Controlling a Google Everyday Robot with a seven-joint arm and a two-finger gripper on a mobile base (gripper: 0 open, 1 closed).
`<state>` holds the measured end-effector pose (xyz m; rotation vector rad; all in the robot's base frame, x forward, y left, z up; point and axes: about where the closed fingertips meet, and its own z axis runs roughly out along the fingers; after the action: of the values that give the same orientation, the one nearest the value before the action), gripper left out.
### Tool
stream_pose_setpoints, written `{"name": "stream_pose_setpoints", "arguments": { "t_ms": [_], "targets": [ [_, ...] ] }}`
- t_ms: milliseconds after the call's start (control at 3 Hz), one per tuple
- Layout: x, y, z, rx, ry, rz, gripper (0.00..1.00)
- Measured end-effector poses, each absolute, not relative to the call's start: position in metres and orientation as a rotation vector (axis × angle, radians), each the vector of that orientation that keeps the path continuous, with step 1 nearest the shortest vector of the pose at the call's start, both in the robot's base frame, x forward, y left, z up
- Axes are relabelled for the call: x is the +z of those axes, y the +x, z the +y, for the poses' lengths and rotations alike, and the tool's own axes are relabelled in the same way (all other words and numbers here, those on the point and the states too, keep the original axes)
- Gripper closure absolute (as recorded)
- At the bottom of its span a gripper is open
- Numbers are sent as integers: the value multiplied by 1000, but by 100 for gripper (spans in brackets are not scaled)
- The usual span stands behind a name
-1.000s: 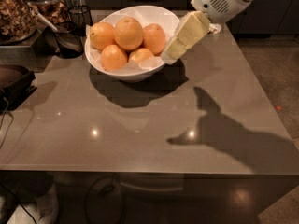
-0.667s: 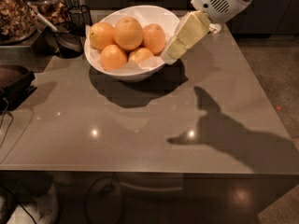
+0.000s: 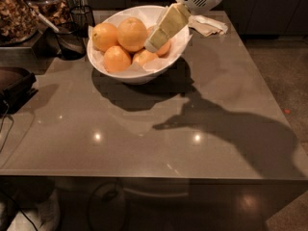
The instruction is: Pick orange from white bowl
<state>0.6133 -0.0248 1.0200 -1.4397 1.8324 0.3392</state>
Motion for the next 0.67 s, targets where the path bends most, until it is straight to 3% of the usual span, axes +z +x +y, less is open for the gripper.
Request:
{"name": "stream_pose_setpoints", "arguments": {
  "t_ms": [667],
  "targets": [
    [1012,633,-12,394,-1396,1806,0]
  ]
}}
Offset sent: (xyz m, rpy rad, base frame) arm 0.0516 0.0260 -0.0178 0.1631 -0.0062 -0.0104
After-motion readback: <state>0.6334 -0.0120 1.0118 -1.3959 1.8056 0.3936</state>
